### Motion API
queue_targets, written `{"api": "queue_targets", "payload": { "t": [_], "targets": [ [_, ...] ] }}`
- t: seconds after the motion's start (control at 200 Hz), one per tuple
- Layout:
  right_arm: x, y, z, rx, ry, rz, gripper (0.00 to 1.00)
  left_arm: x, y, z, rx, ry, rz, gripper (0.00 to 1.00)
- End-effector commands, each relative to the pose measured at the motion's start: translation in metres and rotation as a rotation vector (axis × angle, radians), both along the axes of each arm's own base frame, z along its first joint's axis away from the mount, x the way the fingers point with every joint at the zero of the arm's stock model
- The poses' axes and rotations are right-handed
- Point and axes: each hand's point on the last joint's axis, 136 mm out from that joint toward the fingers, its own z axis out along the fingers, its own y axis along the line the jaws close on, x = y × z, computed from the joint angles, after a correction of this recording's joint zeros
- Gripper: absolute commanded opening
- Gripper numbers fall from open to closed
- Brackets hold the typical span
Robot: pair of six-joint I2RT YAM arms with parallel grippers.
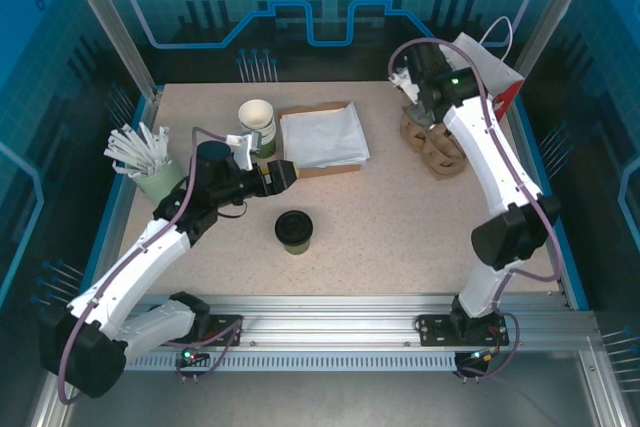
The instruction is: Pack the takeout coffee
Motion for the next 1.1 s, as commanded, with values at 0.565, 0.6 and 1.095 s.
{"api": "queue_targets", "payload": {
  "t": [0.565, 0.6, 1.095],
  "targets": [
    [-0.133, 0.16, -0.119, -0.087, 0.031, 0.326, 0.1, -0.042, 0.089, -0.024, 0.145, -0.041, 0.304, 0.77],
    [-0.135, 0.162, -0.125, -0.104, 0.034, 0.33, 0.1, -0.043, 0.09, -0.024, 0.143, -0.04, 0.304, 0.77],
    [-0.167, 0.176, -0.192, -0.058, 0.14, 0.34, 0.14, -0.048, 0.088, -0.021, 0.112, -0.054, 0.296, 0.77]
  ]
}}
